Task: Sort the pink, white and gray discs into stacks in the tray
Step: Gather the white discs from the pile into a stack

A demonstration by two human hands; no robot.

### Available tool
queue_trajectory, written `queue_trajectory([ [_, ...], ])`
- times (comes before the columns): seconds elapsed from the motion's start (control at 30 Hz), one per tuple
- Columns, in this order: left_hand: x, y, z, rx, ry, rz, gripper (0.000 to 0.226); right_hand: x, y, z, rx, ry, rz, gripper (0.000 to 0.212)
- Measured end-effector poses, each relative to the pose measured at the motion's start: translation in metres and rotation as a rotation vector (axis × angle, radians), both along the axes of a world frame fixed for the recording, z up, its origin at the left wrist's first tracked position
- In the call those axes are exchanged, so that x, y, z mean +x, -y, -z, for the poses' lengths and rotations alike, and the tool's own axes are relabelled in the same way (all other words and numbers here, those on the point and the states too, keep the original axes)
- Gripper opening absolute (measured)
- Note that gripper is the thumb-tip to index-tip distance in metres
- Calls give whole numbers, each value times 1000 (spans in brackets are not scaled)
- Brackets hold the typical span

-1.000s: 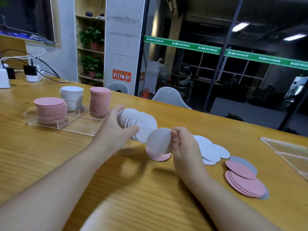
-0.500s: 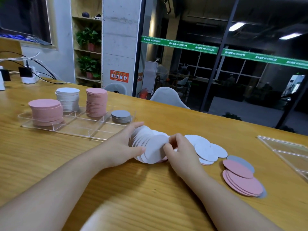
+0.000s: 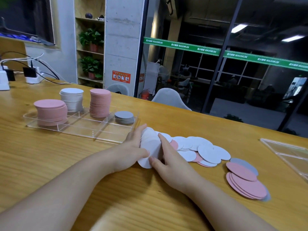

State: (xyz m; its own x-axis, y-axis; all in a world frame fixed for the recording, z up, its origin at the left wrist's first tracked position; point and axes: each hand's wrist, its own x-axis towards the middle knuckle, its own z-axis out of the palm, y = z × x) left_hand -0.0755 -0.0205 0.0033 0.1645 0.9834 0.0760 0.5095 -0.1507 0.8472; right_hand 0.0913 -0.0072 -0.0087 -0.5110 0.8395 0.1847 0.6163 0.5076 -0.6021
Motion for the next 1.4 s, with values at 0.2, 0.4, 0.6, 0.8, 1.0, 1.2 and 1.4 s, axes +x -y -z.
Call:
queue_trajectory([
  [0.2,-9,-1,-2,194,18,-119,71,17,-8,-4,143,43,56,43],
  [0.4,-18,-8,-7,315,253,-416,78,8,4,-9,216,121,-78,34],
  [0.6,-20,-11,-4,319,263,-484,75,2,-4,-8,178,-17,-21,35],
  [0.8,-14,-10,-3,359,177,-427,73,-7,-54,-8,309,140,134,32],
  [1.0,-13,-8,-4,372,120,-415,75,-27,-81,-16,133,230,167,57],
  [1.2,-13,-9,-4,401,119,-439,75,-31,-89,-21,31,404,192,48],
  [1.4,-13,-10,-2,403,104,-443,76,-22,-80,-36,2,403,100,47],
])
